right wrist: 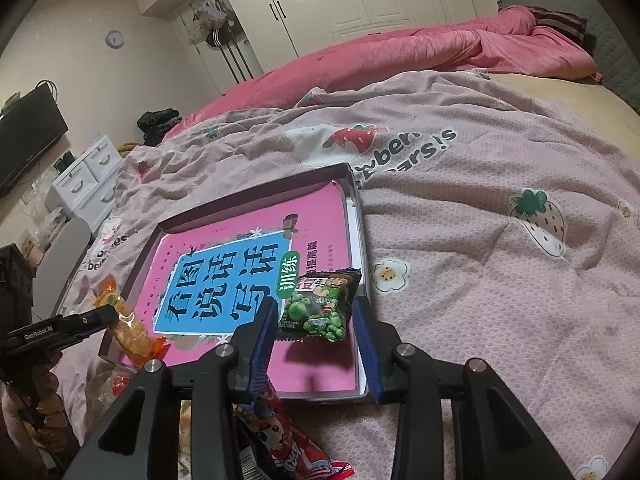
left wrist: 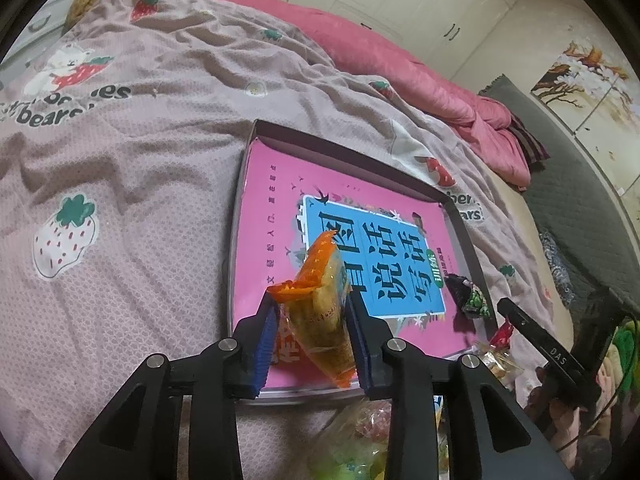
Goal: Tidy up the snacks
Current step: 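Carry both packs over the tray and open the right tool to drop the pea bag, then lower the cracker pack into the tray and open the left tool, then grasp the red-and-white stick snack with the right tool while the left tool reaches the clear candy bag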
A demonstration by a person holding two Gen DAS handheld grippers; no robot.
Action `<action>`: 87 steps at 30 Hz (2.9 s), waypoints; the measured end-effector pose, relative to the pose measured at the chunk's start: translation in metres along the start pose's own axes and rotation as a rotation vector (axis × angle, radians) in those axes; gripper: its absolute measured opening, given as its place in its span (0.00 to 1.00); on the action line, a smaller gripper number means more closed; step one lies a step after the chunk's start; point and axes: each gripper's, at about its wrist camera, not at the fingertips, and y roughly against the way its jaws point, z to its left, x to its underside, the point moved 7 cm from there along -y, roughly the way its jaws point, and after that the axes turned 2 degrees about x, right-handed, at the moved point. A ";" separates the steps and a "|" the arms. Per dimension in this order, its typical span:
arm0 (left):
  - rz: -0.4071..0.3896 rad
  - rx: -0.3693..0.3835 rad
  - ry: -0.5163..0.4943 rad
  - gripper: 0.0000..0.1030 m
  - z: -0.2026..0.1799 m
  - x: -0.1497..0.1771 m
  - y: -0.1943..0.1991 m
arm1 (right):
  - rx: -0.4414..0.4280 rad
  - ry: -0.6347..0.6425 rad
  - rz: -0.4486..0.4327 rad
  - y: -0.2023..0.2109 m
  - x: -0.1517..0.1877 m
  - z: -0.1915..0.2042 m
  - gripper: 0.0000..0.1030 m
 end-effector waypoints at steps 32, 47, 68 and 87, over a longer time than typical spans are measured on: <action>-0.033 0.015 -0.024 0.71 -0.003 -0.005 0.027 | -0.025 -0.046 -0.037 0.021 -0.002 -0.006 0.53; -0.009 0.051 -0.108 0.71 -0.017 0.006 0.041 | -0.030 -0.044 -0.043 0.033 0.002 -0.003 0.55; 0.103 0.071 -0.199 0.71 -0.038 0.042 0.033 | 0.006 0.014 -0.022 0.055 0.025 0.010 0.56; 0.169 0.056 -0.208 0.71 -0.038 0.057 0.022 | 0.080 0.201 0.113 0.033 0.062 0.028 0.45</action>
